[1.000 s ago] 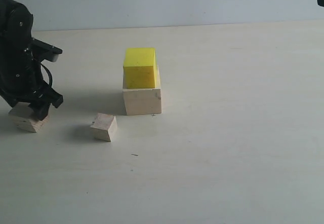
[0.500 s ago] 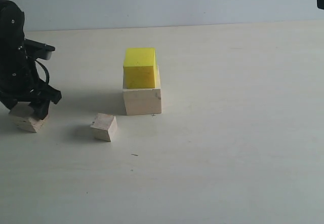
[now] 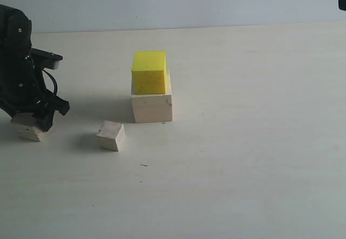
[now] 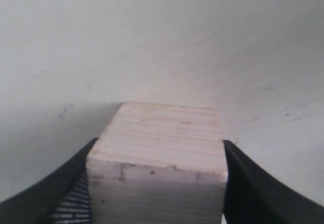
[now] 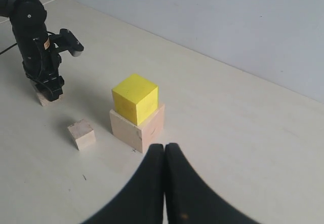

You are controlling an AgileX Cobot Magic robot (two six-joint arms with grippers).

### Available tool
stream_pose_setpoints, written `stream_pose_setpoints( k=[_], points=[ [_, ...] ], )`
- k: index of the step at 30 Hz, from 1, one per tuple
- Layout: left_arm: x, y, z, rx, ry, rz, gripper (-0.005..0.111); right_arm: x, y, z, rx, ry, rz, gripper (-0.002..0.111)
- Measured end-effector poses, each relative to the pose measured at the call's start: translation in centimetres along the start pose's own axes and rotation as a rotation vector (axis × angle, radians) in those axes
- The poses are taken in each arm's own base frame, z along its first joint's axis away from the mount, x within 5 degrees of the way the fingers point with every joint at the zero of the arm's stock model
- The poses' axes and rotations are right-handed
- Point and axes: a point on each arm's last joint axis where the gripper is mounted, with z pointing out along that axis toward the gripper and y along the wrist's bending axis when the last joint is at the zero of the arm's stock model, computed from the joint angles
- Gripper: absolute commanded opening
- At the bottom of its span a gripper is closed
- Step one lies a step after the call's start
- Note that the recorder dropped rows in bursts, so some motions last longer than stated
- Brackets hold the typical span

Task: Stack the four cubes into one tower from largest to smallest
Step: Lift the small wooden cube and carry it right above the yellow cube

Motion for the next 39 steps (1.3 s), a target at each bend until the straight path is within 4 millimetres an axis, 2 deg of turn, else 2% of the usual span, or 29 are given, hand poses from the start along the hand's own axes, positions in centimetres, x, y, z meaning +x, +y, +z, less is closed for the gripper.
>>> stream_pose_setpoints(
  k=[2,3,4,8,10,12,14,15,17,20,23,26,31,36,39],
  points=[
    [0.0,0.0,0.0,0.000,0.000,-0.001,0.022,0.0,0.0,0.0,0.000,0.000,0.000,0.000],
    [0.0,0.0,0.0,0.000,0.000,-0.001,0.006,0.0,0.0,0.0,0.000,0.000,0.000,0.000],
    [0.0,0.0,0.0,0.000,0.000,-0.001,0.000,0.0,0.0,0.0,0.000,0.000,0.000,0.000],
    [0.0,0.0,-0.1,0.000,-0.004,-0.005,0.000,0.0,0.0,0.0,0.000,0.000,0.000,0.000],
    [0.0,0.2,-1.3,-0.001,-0.045,-0.010,0.000,0.0,0.0,0.0,0.000,0.000,0.000,0.000],
    [-0.2,0.0,-3.6,0.042,-0.165,0.013,0.000,0.0,0.0,0.0,0.000,0.000,0.000,0.000],
    [-0.6,-0.7,-7.4,0.176,-0.399,0.056,0.000,0.0,0.0,0.0,-0.002,0.004,0.000,0.000],
    [-0.5,-0.7,-8.2,0.214,-0.452,0.061,0.000,0.1,0.0,0.0,-0.005,0.010,0.000,0.000],
    [0.3,0.5,-9.0,0.314,-0.542,0.050,0.000,0.2,0.1,0.0,-0.012,0.025,0.000,0.000],
    [2.2,4.6,-9.3,0.488,-0.707,-0.017,0.000,0.3,0.2,0.0,-0.018,0.037,0.000,0.000],
    [3.1,5.8,-10.9,0.620,-0.882,0.047,0.000,0.3,0.2,0.0,-0.018,0.037,0.000,0.000],
    [3.5,5.2,-12.7,0.749,-1.048,0.200,0.000,0.3,0.1,0.0,-0.016,0.033,0.000,0.000],
    [3.8,3.3,-14.3,0.798,-1.217,0.466,0.000,0.3,0.1,0.0,-0.015,0.032,0.000,0.000],
    [3.2,1.2,-14.3,0.780,-1.289,0.620,0.000,0.3,0.1,0.0,-0.013,0.028,0.000,0.000],
    [2.8,0.1,-14.0,0.786,-1.276,0.647,0.000,0.3,0.1,0.0,-0.013,0.028,0.000,0.000]
  ],
)
